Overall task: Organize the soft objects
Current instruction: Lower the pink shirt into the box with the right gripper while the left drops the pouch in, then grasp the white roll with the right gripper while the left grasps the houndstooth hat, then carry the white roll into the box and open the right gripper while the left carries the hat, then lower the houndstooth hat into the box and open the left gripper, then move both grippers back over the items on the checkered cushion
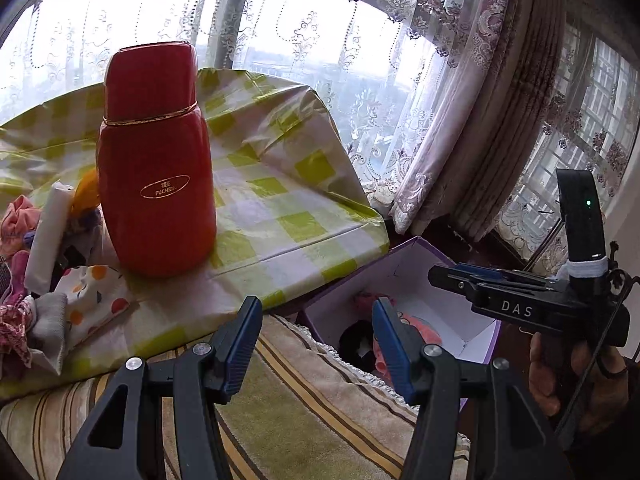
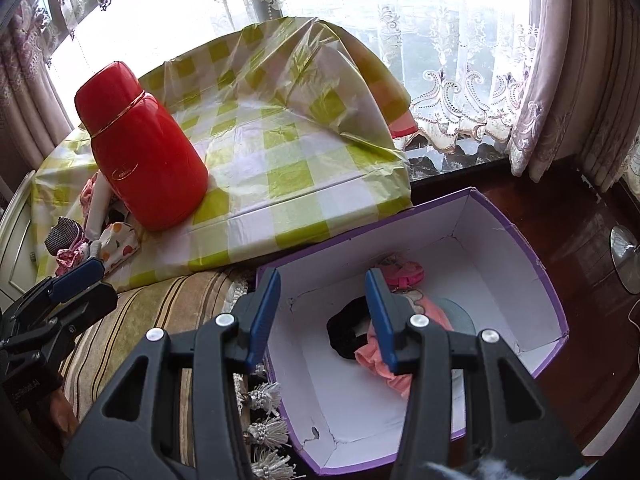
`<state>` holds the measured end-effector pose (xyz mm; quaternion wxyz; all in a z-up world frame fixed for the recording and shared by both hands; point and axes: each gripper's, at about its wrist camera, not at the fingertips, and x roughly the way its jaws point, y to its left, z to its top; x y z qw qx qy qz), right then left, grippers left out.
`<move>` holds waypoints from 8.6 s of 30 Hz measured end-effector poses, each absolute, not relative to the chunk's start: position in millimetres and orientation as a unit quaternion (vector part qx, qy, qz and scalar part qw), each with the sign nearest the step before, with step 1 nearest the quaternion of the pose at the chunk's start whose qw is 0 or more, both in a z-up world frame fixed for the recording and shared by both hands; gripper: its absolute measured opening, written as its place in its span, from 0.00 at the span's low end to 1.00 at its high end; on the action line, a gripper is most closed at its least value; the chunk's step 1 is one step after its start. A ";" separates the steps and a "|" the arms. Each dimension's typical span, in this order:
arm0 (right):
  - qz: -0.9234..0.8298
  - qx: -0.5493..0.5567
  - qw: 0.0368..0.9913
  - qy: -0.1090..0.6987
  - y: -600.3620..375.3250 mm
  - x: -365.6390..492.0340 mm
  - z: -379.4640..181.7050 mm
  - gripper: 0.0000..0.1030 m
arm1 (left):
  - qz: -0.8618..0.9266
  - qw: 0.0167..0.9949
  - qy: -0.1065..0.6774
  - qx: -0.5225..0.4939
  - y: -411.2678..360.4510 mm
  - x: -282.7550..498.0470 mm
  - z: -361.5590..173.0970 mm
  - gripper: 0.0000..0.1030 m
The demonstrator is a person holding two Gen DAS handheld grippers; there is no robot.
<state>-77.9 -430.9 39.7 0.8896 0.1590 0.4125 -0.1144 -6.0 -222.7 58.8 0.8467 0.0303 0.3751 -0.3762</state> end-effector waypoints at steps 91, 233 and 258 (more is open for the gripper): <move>0.074 0.140 0.869 0.469 -132.8 214.1 -4.8 0.50 | -0.074 0.875 0.389 -0.277 112.6 203.0 -21.3 0.19; 0.105 0.007 0.888 0.448 -201.2 25.0 70.9 0.61 | -0.238 0.886 0.368 -0.152 -17.8 75.6 56.1 0.55; 0.072 0.030 0.904 0.420 -145.5 106.9 44.2 0.61 | -0.334 0.792 0.439 -0.261 -2.0 226.6 41.0 0.55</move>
